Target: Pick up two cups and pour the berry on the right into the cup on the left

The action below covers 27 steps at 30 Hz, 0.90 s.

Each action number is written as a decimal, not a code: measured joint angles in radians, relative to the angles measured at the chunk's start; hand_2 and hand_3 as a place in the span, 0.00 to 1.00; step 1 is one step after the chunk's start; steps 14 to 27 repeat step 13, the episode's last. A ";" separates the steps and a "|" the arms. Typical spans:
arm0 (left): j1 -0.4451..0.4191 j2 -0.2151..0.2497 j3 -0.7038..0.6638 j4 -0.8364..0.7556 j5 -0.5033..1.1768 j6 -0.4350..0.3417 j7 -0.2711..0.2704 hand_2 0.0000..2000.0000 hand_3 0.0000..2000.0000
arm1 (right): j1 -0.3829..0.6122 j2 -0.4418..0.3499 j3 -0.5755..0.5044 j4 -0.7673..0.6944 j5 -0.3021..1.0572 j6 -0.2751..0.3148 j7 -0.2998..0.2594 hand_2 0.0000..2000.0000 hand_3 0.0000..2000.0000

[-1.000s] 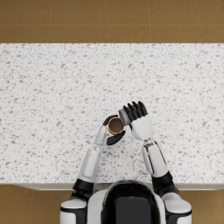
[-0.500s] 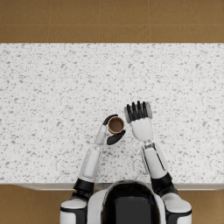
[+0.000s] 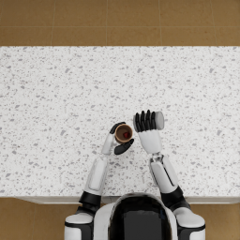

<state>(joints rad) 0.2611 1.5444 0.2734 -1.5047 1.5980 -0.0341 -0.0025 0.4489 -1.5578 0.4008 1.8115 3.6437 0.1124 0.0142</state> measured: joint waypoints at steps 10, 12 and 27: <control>-0.002 0.000 -0.003 -0.002 0.000 -0.008 -0.001 1.00 0.64 | -0.003 0.001 -0.001 0.001 0.003 -0.004 -0.001 1.00 0.64; -0.002 0.000 -0.003 -0.002 0.000 -0.009 -0.001 1.00 0.64 | -0.003 0.001 -0.001 0.001 0.003 -0.004 -0.001 1.00 0.64; -0.002 0.000 -0.003 -0.002 0.000 -0.009 -0.001 1.00 0.64 | -0.003 0.001 -0.001 0.001 0.003 -0.004 -0.001 1.00 0.64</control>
